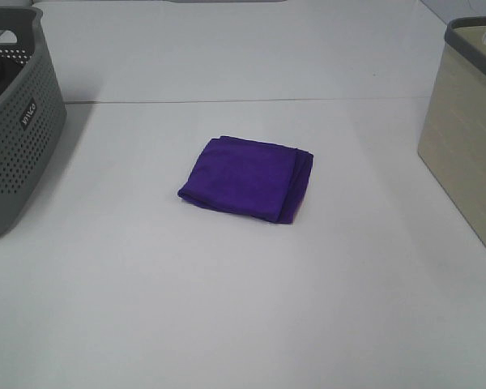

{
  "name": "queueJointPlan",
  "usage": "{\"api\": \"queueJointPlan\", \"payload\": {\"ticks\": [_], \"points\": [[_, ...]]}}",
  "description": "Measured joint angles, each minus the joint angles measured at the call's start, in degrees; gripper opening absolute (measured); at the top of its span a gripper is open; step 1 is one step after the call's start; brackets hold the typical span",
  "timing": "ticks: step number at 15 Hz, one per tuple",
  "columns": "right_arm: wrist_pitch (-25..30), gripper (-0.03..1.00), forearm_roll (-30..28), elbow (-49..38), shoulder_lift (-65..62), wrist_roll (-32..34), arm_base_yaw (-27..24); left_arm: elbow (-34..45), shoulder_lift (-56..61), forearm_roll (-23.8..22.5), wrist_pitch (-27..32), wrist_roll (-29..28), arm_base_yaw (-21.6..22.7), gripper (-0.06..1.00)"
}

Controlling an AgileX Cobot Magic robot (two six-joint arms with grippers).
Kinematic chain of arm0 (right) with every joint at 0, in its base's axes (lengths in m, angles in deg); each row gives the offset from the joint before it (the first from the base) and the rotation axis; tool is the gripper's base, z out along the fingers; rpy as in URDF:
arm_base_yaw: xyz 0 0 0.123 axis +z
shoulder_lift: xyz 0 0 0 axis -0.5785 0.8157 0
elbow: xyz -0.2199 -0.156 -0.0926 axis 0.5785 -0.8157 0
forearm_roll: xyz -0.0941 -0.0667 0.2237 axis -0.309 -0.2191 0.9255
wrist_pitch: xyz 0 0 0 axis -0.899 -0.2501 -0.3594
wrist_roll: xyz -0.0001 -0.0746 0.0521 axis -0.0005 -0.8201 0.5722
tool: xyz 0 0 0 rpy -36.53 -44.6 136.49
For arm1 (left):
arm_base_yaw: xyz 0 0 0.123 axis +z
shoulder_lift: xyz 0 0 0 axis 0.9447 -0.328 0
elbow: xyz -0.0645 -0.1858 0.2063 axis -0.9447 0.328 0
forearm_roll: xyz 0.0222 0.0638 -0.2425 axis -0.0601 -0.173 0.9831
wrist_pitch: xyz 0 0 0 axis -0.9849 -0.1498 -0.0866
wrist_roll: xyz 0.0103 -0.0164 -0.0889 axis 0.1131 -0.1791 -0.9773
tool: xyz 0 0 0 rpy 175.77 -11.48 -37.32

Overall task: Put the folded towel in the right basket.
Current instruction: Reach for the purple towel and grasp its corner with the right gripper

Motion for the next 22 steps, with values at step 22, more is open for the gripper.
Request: {"api": "queueJointPlan", "payload": {"ticks": [22], "points": [[0.0,0.96,-0.2,0.0,0.0,-0.1,0.0,0.0,0.0,0.0,0.0,0.0,0.0,0.99]]}}
